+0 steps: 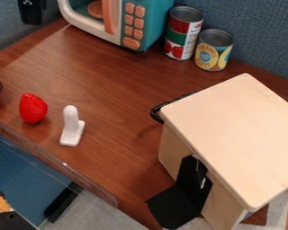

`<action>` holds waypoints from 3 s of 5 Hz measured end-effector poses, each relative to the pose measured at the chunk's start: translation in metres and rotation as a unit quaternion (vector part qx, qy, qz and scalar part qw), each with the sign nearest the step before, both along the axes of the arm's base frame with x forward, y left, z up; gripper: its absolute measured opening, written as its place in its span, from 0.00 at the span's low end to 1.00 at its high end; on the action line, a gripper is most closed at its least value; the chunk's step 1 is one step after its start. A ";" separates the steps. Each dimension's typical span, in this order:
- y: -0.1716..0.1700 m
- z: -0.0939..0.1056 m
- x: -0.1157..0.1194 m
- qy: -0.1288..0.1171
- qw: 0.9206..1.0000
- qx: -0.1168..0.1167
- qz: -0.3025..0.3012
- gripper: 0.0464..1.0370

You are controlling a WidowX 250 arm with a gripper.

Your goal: Opens the drawer

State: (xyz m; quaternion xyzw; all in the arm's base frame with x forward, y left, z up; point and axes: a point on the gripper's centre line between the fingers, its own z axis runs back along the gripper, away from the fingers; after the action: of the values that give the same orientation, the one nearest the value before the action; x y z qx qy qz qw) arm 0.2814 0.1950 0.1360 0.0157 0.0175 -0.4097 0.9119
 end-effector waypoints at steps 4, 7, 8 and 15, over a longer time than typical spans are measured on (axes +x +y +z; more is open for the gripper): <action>-0.082 -0.036 0.011 -0.025 1.000 -0.013 0.012 0.96; -0.140 -0.049 0.041 -0.055 0.986 -0.019 0.159 0.96; -0.152 -0.058 0.048 -0.051 0.980 -0.027 0.191 0.96; -0.221 -0.110 0.065 -0.038 0.979 -0.043 0.196 0.62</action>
State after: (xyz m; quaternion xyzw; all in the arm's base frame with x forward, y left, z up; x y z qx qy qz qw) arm 0.3462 -0.0261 0.0257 -0.0118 -0.0317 -0.2221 0.9744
